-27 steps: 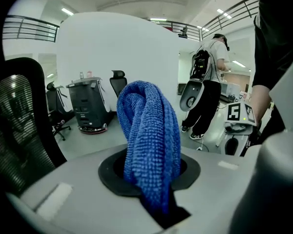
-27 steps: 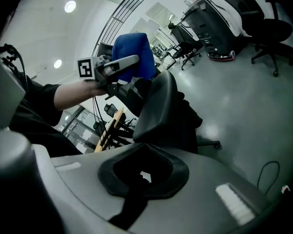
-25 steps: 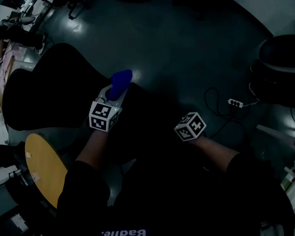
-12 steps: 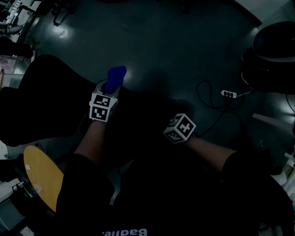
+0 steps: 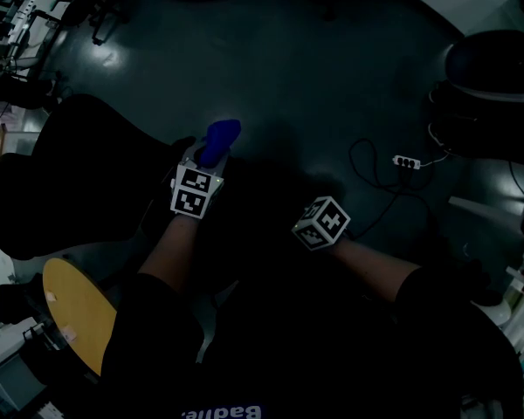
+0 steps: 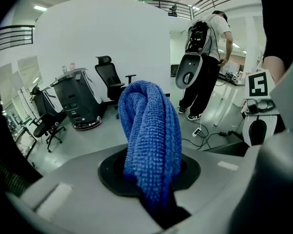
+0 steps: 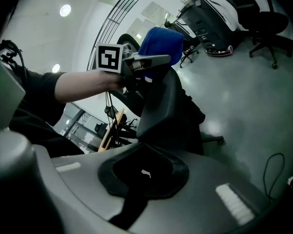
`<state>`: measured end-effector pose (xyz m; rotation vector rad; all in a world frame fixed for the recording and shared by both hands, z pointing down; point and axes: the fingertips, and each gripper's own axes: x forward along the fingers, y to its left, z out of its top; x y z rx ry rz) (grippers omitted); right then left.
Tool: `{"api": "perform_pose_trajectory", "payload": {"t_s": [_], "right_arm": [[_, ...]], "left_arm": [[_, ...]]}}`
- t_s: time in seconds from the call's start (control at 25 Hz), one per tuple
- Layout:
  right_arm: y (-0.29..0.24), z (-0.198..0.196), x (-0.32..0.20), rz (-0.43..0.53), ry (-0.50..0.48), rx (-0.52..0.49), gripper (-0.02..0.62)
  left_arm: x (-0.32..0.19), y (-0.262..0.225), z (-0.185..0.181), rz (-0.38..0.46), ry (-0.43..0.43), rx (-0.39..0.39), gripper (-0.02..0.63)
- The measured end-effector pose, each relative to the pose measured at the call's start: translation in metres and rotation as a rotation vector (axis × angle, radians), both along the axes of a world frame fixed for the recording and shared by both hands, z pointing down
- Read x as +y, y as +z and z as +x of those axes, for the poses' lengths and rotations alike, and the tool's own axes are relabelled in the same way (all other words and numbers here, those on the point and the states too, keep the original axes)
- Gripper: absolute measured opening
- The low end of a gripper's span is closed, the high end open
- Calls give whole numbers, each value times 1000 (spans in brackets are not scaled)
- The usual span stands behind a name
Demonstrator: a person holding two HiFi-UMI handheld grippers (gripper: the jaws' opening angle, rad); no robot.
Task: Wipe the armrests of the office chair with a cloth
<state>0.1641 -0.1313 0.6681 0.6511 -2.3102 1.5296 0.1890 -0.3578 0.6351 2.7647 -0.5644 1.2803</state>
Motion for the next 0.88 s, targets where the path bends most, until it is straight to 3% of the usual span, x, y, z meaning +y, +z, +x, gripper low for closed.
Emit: {"api": "perform_pose_trajectory", "payload": {"t_s": [0.24, 0.88], "right_arm": [[0, 0, -1, -13, 14, -4, 5], [3, 5, 4, -26, 36, -19, 5]], "left_arm": [[45, 2, 23, -22, 102, 21, 107], [158, -6, 56, -156, 188, 136, 106]]}}
